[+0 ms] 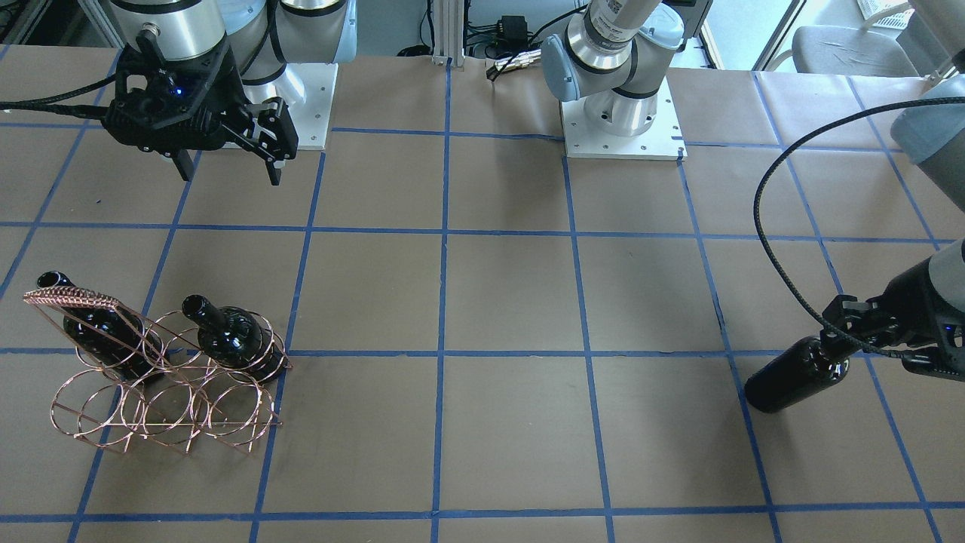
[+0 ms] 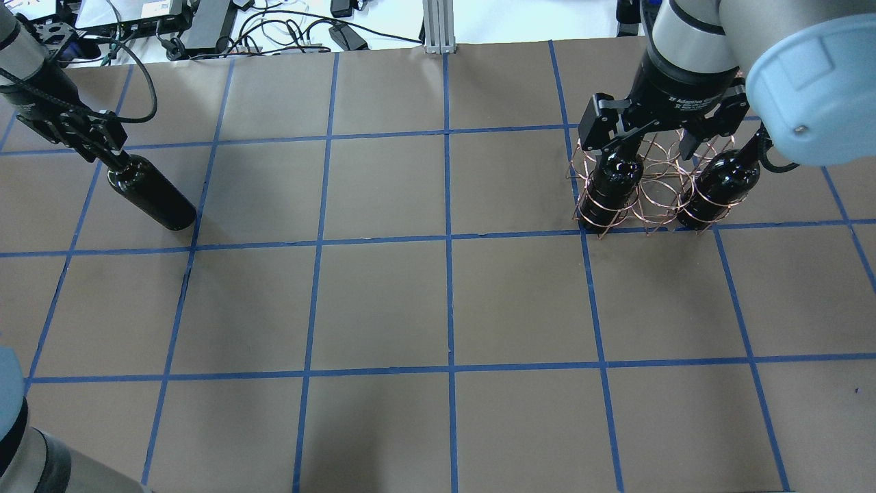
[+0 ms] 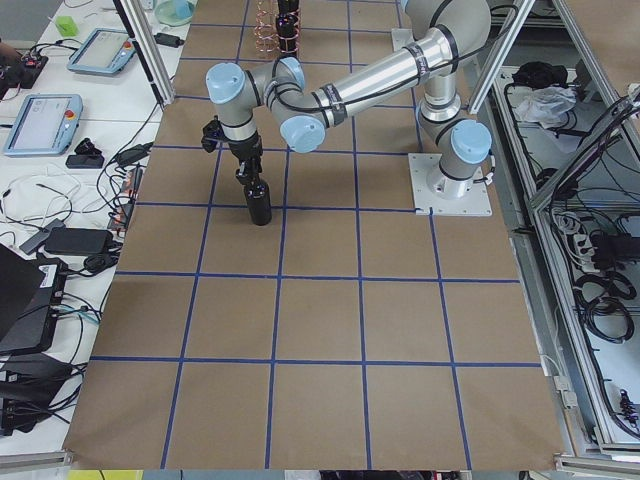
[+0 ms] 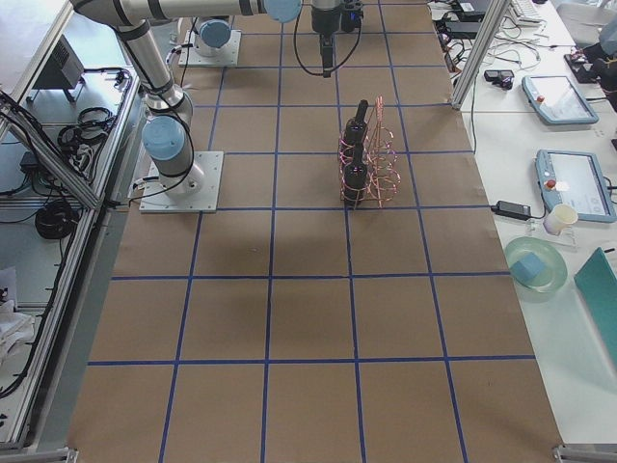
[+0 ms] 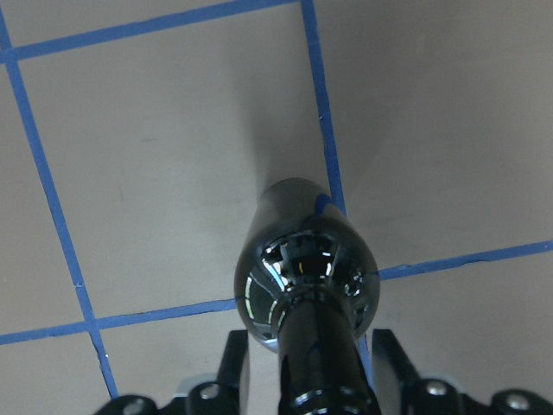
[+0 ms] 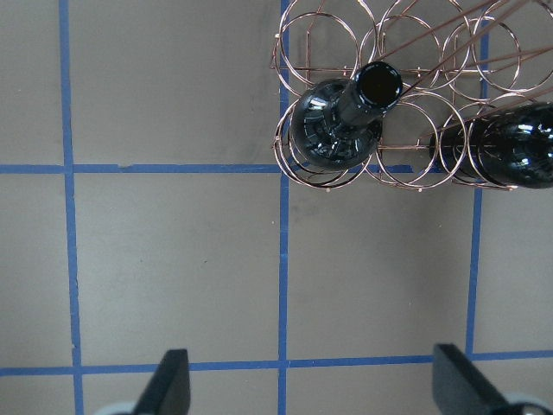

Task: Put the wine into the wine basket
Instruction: 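Close the left gripper on the bottle neck and tilt it upright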

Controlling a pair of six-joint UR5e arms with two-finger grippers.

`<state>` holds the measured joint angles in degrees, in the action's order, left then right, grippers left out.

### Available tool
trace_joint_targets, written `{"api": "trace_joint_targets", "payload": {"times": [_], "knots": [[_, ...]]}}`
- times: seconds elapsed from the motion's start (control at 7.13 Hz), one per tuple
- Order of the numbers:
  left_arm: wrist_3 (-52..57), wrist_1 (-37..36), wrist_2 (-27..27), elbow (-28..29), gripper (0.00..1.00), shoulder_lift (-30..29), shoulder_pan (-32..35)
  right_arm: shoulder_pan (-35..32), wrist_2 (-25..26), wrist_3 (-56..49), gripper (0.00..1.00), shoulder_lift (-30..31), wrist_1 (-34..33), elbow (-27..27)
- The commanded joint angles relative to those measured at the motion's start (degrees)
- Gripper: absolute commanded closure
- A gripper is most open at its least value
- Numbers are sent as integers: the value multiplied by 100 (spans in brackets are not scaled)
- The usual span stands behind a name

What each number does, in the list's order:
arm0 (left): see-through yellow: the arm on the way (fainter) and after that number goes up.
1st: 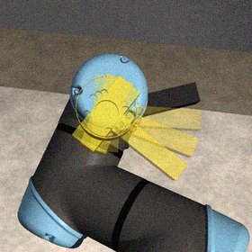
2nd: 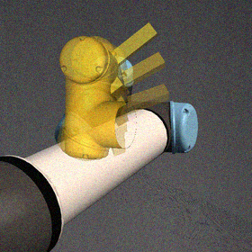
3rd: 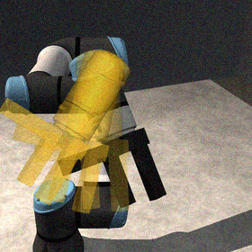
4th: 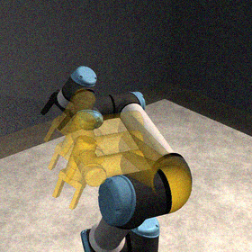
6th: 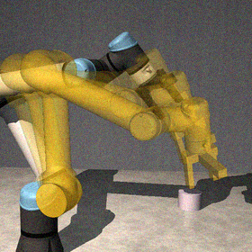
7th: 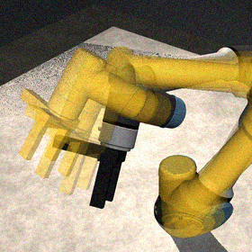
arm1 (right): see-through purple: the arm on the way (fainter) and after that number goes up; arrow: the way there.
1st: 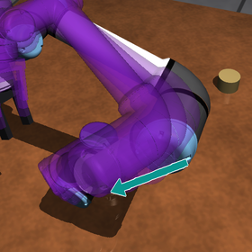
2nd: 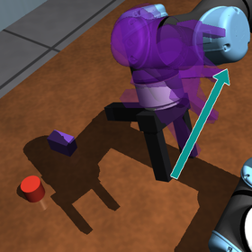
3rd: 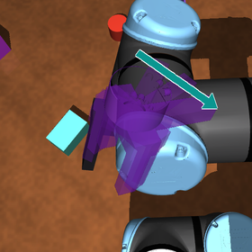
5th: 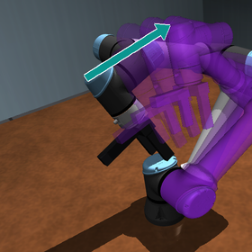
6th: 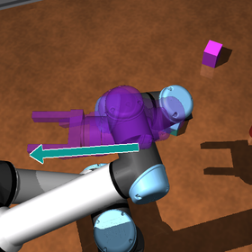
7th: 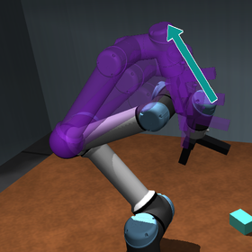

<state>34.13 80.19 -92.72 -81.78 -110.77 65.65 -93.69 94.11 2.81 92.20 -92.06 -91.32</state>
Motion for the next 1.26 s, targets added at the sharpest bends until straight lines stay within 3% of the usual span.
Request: {"api": "trace_joint_targets", "payload": {"times": [0.0, 0.14, 0.28, 0.42, 0.56, 1.12], "knots": [[-37, -4, 35, 12, 45, -15, 0, 0, -7, 0, 0, 0, 4, 0], [-38, -4, 61, 12, 46, -15, 0, 0, -7, 0, 0, 0, 4, 0], [-38, -12, 70, 12, 58, -23, 0, 0, -7, 0, 0, 0, 4, 0], [-29, -12, 70, 12, 92, -23, 9, 0, -7, 0, 0, 0, -5, -9], [-20, -4, 44, 21, 100, -15, 0, 0, -7, 0, 0, 0, -5, -9], [-377, 66, 70, 48, 100, 467, 288, 0, -7, 0, 0, 0, 4, -9]]}}
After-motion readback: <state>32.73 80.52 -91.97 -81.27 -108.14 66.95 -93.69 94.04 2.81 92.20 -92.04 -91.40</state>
